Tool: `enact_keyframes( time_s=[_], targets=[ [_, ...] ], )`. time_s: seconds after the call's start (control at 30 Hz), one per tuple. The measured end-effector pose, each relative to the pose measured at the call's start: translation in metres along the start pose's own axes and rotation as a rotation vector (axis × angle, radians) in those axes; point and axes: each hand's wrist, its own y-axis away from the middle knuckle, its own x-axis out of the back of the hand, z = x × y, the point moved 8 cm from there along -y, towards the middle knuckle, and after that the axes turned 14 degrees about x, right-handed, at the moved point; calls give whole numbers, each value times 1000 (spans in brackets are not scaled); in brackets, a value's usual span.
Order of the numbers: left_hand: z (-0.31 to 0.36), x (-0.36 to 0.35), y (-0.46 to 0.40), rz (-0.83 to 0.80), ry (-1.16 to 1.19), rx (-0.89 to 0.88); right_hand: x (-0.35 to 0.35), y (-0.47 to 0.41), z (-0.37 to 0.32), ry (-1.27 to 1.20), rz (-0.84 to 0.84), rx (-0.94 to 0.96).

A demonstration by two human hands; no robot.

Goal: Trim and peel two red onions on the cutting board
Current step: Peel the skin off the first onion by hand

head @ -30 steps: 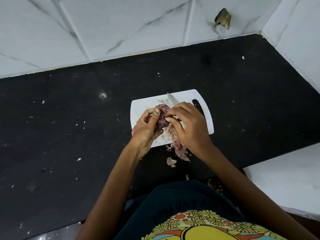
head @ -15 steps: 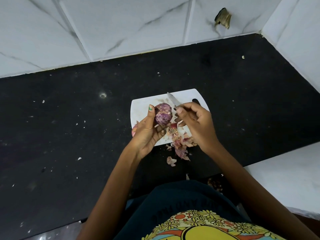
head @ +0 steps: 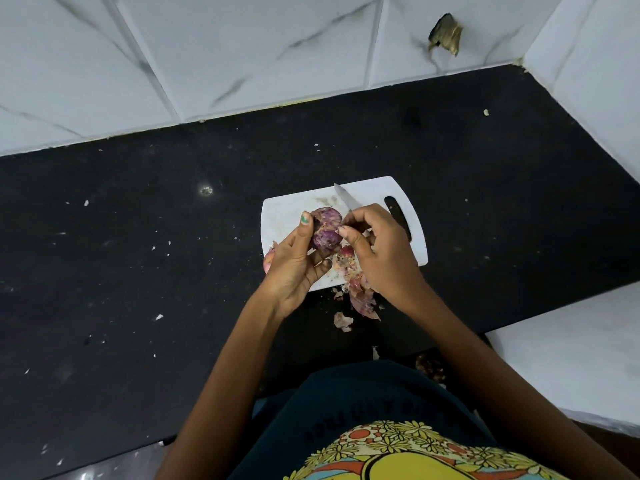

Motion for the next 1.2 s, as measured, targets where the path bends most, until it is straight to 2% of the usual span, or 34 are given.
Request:
enact_keyframes(
  time_s=[0.1,0.2,0.27,0.53,0.7,0.93,1.2],
  targets=[
    [0,-2,1,-25,6,10,-7,5,11,-98,-28,-105],
    [0,-4,3,-58,72,32,-3,12,31,-214,58,-295],
    [0,-4,4,-81,124,50,3,15,40,-204,104,-340],
    [-3,-7,2,-131,139,91,8,21,39,-211,71,-293],
    [-3,-7,4,-121,81,98,5,21,38,-210,31,-288],
    [0,-4,3,-69,44,52,7,11,23,-161,-20,-187],
    [2,-9,6,-127,-3,7,5,-3,4,-290,-46,-158]
  ],
)
